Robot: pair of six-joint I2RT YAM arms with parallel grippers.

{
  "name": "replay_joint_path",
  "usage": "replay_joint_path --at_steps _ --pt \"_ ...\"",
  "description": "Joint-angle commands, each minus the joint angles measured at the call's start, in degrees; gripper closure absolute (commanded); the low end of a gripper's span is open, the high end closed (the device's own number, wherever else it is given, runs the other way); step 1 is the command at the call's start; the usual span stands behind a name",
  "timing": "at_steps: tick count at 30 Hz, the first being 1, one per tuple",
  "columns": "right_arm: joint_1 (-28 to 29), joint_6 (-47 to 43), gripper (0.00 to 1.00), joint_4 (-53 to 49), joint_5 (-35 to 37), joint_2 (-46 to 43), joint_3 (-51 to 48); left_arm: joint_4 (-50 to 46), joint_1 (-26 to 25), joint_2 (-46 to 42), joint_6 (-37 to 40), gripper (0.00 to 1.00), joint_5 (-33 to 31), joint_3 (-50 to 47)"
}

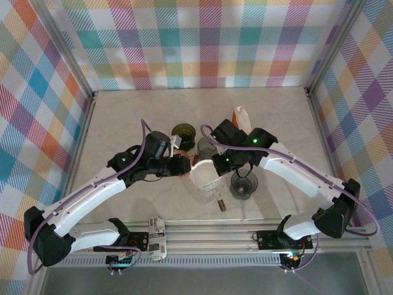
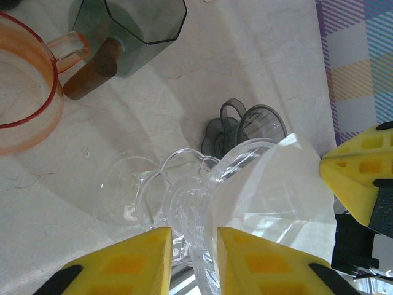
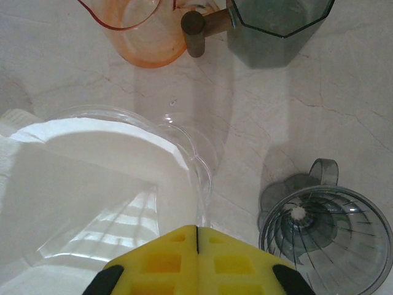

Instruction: Place the coffee filter in the dripper

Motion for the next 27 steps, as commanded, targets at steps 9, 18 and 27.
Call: replay_joint_path --at_steps 9,18,27 --pt "0.1 -1.2 0.98 0.8 -0.4 1.2 -0.8 1.6 -0.5 -0.4 -0.4 0.72 -1.3 -2.0" --pt "0.1 -0.9 0.98 0.9 -0.4 1.1 -0.8 2.8 -0.6 -1.2 -0.3 0.59 0.3 -1.9" --pt "0.4 -0.3 0.63 1.4 -0.1 0.4 -0.2 2.0 -1.2 0.0 0.9 0.66 2.2 -2.5"
